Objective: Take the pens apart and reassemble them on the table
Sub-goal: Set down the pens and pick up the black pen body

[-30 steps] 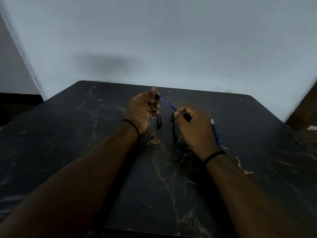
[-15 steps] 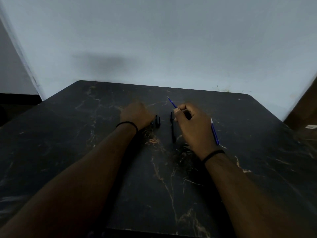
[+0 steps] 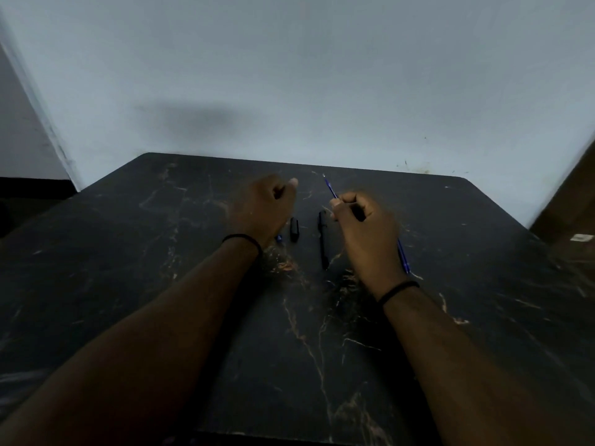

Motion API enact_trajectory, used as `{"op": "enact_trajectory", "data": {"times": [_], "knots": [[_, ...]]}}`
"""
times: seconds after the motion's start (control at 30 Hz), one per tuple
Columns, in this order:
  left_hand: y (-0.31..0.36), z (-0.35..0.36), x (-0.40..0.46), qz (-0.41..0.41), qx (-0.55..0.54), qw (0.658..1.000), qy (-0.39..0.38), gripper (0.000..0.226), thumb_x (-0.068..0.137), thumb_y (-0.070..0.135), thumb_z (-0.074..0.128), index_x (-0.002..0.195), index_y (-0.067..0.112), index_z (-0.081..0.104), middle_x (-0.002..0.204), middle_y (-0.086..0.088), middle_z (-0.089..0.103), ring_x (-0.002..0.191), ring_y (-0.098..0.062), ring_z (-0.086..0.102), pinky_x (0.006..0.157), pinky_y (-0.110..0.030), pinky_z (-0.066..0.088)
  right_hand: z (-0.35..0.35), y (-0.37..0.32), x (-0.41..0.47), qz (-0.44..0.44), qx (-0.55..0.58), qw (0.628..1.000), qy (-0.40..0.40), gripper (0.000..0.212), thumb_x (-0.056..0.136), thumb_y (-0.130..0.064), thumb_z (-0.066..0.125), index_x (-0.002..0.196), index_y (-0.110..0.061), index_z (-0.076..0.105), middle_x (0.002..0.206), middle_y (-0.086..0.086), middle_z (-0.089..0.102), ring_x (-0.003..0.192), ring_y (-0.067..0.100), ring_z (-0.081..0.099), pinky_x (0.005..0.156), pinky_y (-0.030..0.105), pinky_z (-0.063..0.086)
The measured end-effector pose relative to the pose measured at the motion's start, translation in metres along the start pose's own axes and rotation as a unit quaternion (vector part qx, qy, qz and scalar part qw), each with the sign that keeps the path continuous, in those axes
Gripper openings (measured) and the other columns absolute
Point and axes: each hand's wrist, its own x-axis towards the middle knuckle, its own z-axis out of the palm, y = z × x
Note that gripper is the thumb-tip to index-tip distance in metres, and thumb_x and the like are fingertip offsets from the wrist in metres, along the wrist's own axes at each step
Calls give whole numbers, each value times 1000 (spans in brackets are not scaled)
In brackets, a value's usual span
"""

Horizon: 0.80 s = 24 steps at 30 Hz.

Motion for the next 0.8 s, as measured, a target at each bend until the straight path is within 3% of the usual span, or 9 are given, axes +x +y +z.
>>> {"op": "enact_trajectory", "data": {"times": [0.07,0.2,0.3,0.37,0.43,0.5,0.63,0.73,0.8], "knots": [[11,6,-7,47,-59,997,-3,40,94,33,59,59,21,43,50,7,36,44,-4,34,47,-21,28,0,-2,2,6,39,999,25,12,94,-26,65,83,-27,67,78,3,71,68,10,61,61,25,48],[20,19,-18,134,-37,984,-112,13,90,27,63,85,17,69,66,14,56,57,1,47,57,-23,36,-4,-9,3,-20,108,991,75,19,95,-19,65,82,-34,65,80,-9,68,74,5,61,70,21,52],[22,19,-20,158,-73,968,-181,13,87,30,68,97,23,70,79,14,63,62,5,52,59,-14,35,-4,-10,5,-35,128,987,91,21,94,-21,66,82,-38,67,90,-4,72,90,18,67,79,30,55],[25,20,-22,157,-90,961,-208,16,85,34,71,99,28,68,80,16,63,64,6,55,59,-11,36,-4,-9,6,-31,135,987,84,23,93,-21,66,81,-40,67,94,-3,72,92,16,68,78,29,54],[29,22,-25,148,-104,962,-204,15,81,33,73,94,32,64,78,16,64,68,0,59,60,-18,42,-3,-10,5,-28,137,988,68,22,92,-22,67,80,-40,68,92,-3,73,89,16,69,77,32,57],[31,24,-27,137,-126,964,-188,11,79,24,75,87,23,67,76,13,67,67,-12,64,59,-28,47,-1,-12,3,-31,140,988,58,19,90,-24,69,80,-40,70,92,1,74,89,23,70,79,43,60],[33,27,-30,114,-189,959,-180,17,81,7,73,97,6,74,88,-5,75,79,-30,69,69,-34,53,2,-12,0,-36,152,987,39,11,90,-23,70,86,-33,72,94,9,75,90,29,70,82,53,58],[38,26,-33,92,-232,955,-162,20,84,1,68,103,-1,72,97,-18,75,87,-27,70,76,-35,56,2,-13,-1,-36,154,987,36,9,88,-23,71,87,-32,73,94,9,74,91,29,70,82,54,57],[37,26,-32,91,-233,954,-165,8,86,-1,67,90,-3,74,84,-11,75,75,-14,71,66,-27,56,2,-14,-1,-29,155,986,44,11,87,-22,73,85,-32,73,92,6,75,90,27,70,79,52,57]]}}
